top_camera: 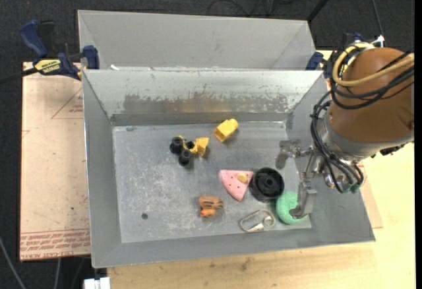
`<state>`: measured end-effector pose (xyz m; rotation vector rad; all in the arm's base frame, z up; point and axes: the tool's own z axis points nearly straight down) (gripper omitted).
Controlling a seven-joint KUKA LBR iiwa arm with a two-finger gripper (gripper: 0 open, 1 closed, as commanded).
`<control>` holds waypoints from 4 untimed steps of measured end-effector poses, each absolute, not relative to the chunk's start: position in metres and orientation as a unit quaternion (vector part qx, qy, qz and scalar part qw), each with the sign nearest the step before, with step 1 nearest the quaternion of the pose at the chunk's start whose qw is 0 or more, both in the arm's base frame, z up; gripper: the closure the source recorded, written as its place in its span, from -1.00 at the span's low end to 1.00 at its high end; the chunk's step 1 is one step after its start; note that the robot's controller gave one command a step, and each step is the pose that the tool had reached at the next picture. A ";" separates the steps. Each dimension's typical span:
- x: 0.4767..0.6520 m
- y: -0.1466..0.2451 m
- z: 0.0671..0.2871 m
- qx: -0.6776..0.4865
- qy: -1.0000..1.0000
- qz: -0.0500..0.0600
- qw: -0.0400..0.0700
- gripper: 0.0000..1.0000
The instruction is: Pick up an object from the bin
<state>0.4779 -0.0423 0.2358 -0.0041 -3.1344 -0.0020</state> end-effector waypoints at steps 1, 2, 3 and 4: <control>0.479 -0.042 0.240 0.000 -1.000 0.000 -0.001 -1.00; 0.547 -0.075 0.155 0.027 -1.000 0.000 -0.001 -1.00; 0.528 -0.077 0.160 -0.134 -0.991 -0.001 0.000 -1.00; 0.537 -0.071 0.144 -0.202 -0.979 0.000 -0.001 -1.00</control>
Offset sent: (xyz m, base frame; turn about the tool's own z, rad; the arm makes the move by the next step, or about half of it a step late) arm 0.0670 -0.0315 -0.0758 -0.0608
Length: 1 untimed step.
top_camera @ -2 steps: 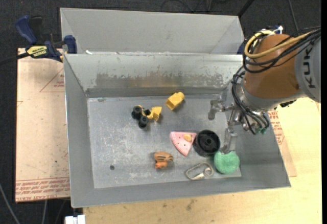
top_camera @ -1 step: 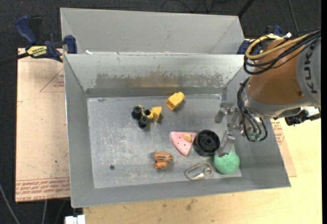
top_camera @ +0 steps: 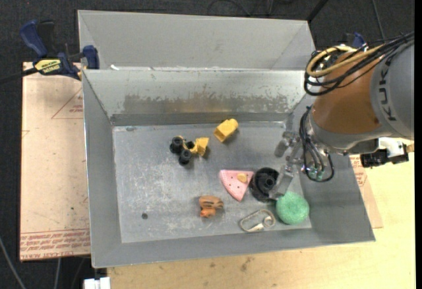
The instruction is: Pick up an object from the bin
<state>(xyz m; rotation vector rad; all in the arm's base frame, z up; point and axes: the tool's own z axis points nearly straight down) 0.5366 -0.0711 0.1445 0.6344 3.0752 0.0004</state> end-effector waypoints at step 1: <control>0.525 -0.071 0.073 0.233 0.972 0.001 0.002 -1.00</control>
Offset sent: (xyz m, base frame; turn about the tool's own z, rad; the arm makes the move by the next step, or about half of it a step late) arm -0.0125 -0.0162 -0.0745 0.0474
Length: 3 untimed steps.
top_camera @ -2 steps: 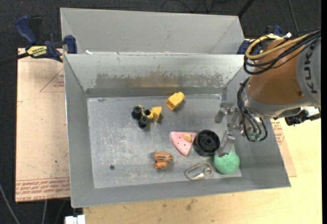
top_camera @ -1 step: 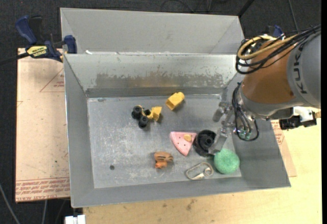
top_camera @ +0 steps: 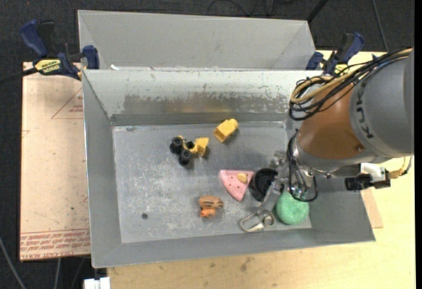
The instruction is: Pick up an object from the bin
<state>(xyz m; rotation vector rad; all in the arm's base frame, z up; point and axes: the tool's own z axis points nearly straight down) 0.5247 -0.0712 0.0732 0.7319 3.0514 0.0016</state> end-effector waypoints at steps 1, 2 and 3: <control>0.525 -0.087 0.070 0.225 0.974 0.000 0.001 1.00; 0.525 -0.087 0.070 0.225 0.974 0.000 0.001 1.00; 0.524 -0.087 0.072 0.225 0.974 0.000 0.000 1.00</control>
Offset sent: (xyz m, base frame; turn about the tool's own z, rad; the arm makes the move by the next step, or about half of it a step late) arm 0.0000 0.0000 0.0000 0.0000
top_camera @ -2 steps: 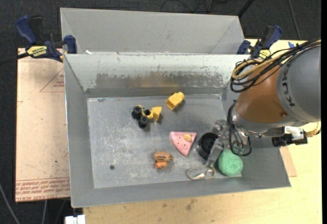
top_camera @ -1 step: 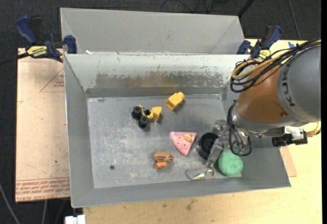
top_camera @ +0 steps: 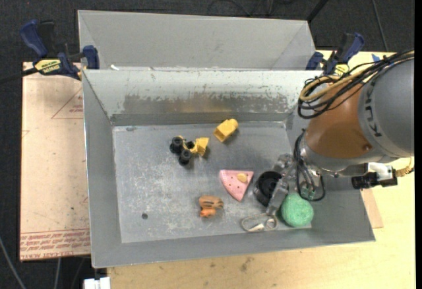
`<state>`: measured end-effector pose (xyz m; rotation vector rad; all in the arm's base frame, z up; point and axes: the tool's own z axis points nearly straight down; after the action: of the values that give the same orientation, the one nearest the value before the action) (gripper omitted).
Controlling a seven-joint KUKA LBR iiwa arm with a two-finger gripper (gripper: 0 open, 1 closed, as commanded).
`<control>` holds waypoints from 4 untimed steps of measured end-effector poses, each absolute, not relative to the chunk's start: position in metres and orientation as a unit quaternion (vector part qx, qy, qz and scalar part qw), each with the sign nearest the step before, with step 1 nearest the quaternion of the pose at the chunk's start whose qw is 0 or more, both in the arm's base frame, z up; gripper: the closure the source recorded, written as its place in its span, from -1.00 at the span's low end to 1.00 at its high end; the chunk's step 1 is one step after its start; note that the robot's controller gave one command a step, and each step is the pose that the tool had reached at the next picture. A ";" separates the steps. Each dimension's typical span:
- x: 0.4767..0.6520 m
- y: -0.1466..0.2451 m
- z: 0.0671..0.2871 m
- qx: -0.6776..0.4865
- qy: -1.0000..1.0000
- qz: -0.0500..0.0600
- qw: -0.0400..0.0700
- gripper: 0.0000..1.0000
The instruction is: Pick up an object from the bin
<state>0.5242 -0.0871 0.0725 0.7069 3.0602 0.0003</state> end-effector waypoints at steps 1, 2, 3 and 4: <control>0.523 -0.087 0.082 0.225 0.974 0.000 -0.002 1.00; 0.523 -0.087 0.101 0.225 0.974 0.000 -0.003 1.00; 0.524 -0.087 0.118 0.225 0.974 0.000 0.000 1.00; 0.525 -0.087 0.129 0.224 0.974 0.000 0.002 1.00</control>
Offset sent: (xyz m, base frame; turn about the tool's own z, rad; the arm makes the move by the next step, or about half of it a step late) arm 0.0000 -0.0002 0.0710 0.0000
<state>0.5247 -0.0869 0.1293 0.7044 3.0581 0.0014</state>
